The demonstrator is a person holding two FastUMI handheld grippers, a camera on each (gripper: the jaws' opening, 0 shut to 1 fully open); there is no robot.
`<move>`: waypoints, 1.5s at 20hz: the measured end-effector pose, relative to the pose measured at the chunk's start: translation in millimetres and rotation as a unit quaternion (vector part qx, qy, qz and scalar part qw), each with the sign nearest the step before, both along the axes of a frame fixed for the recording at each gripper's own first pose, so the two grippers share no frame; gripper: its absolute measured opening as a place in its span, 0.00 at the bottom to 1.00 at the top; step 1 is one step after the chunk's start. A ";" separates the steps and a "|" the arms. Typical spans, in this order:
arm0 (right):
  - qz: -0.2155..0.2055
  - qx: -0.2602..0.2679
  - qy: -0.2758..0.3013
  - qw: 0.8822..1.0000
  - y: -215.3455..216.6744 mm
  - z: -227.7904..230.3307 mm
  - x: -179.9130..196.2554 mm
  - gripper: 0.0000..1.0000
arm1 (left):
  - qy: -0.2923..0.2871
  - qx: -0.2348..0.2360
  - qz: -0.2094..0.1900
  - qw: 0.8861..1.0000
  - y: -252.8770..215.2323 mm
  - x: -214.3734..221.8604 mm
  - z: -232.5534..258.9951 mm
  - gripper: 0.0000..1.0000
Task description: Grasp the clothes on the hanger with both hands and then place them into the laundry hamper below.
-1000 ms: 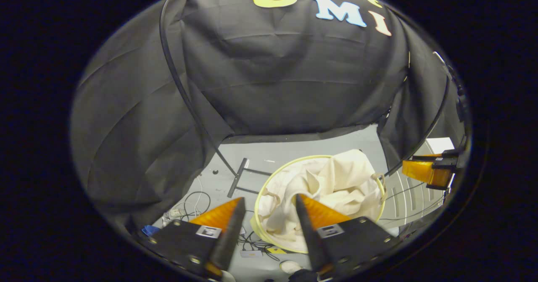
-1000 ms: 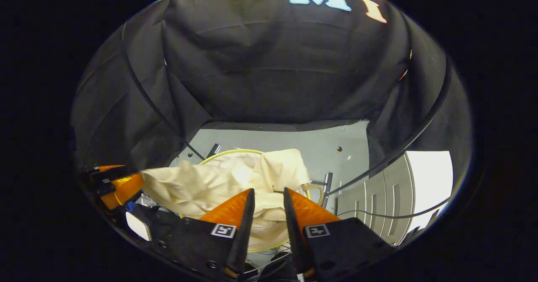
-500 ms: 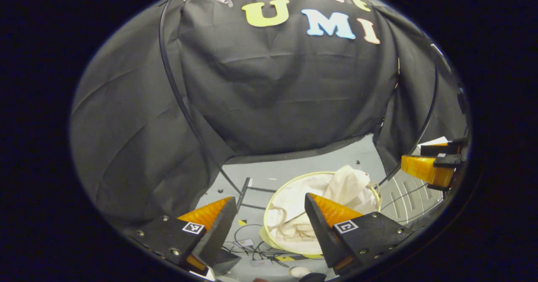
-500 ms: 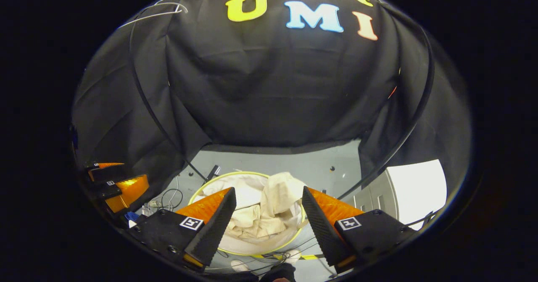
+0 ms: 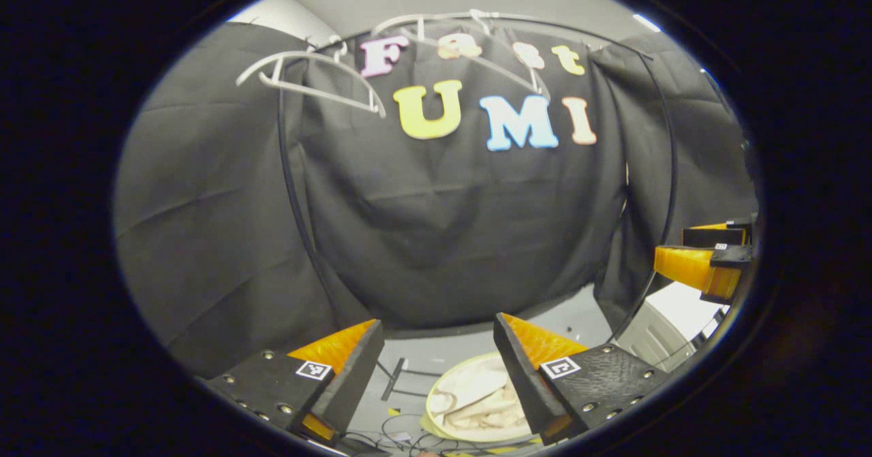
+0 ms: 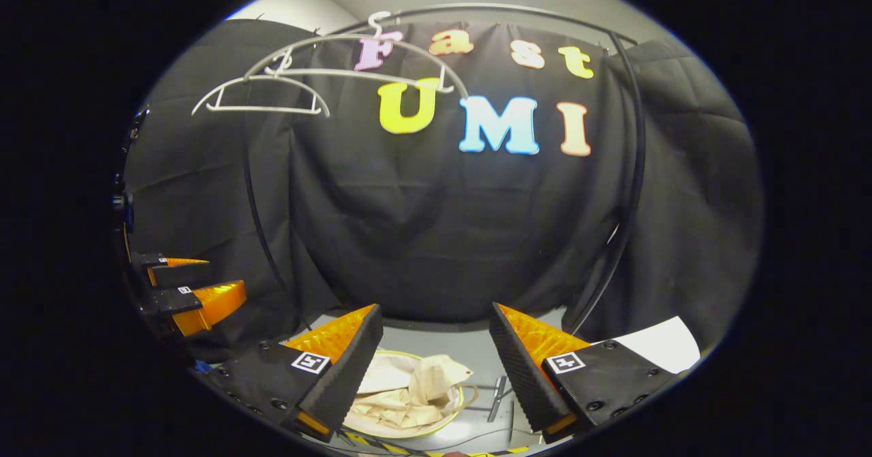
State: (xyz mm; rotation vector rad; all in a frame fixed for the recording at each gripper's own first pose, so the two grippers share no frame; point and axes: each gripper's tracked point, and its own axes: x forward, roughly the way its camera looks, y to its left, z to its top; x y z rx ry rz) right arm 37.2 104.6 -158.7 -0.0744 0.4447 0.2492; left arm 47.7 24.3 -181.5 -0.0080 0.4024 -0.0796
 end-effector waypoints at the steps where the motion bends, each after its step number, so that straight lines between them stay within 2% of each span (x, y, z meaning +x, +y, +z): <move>1: -0.004 0.002 -0.016 1.000 -8.9 18.3 -0.3 0.99 | -0.022 -0.004 0.005 1.000 -0.3 -0.4 23.3 0.96; 8: -0.030 0.020 -0.117 0.992 -69.1 126.3 -19.4 0.97 | -0.131 -0.018 0.020 0.991 16.1 -49.2 155.3 0.95; 11: -0.043 0.022 -0.136 0.989 -89.7 145.5 -35.3 0.99 | -0.148 -0.019 0.021 0.989 20.8 -66.5 185.8 0.95; 15: -0.061 0.021 -0.152 0.986 -113.7 163.9 -47.5 0.96 | -0.170 -0.012 0.032 0.985 26.6 -85.7 217.8 0.95; 16: -0.066 0.020 -0.155 0.986 -118.8 165.6 -50.8 1.00 | -0.175 -0.008 0.034 0.984 27.2 -86.3 225.0 0.94; 21: -0.083 0.029 -0.168 0.982 -138.5 181.3 -65.1 0.97 | -0.195 0.003 0.040 0.980 31.9 -98.3 244.7 0.94; 23: -0.085 0.029 -0.170 0.981 -144.0 182.2 -66.0 0.99 | -0.198 0.006 0.043 0.979 32.7 -103.2 248.2 0.94; 30: -0.085 0.028 -0.181 0.979 -146.3 186.5 -69.9 0.99 | -0.206 0.009 0.041 0.978 24.7 -116.5 253.3 0.95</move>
